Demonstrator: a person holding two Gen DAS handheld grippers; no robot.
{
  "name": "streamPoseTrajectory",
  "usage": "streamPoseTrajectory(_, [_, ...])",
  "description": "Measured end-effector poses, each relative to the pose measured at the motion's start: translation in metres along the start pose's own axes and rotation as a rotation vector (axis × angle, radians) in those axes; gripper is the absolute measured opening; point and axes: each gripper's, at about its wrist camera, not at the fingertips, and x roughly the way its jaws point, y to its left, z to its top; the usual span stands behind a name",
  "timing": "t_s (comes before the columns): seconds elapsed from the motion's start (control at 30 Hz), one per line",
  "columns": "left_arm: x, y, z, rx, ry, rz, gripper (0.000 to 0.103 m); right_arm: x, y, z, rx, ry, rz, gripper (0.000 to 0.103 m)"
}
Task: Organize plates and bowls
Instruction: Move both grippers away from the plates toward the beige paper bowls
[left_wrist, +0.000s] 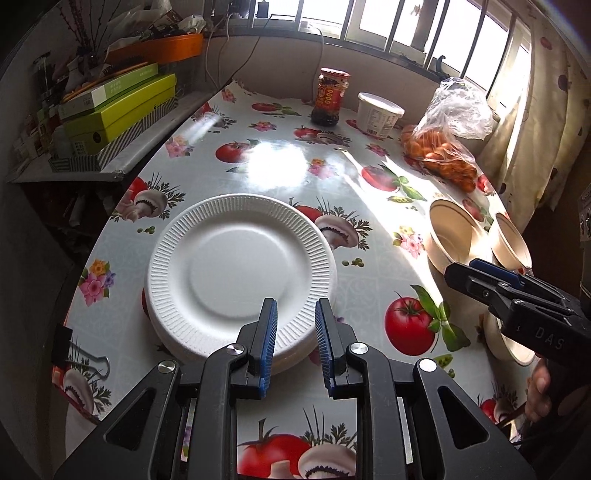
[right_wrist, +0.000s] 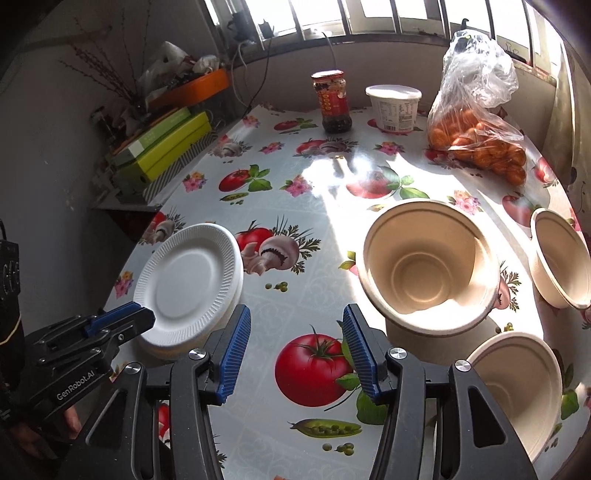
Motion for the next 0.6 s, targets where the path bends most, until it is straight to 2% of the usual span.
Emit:
streamPoseTrajectory(0.27, [0.004,-0.027,-0.002,0.05,-0.007,-0.035,0.022,-0.021,-0.017,-0.012,0.015,-0.066,-0.095,0.052])
streamPoseTrajectory(0.37, [0.004,-0.04,-0.003,0.092,-0.031,-0.023,0.022,-0.027,-0.028,-0.016,0.043,-0.079,-0.109,0.052])
streamPoseTrajectory(0.6, [0.011,-0.066,0.002,0.142,-0.022,-0.069,0.022,-0.046,-0.055,-0.024,0.108,-0.119,-0.156,0.052])
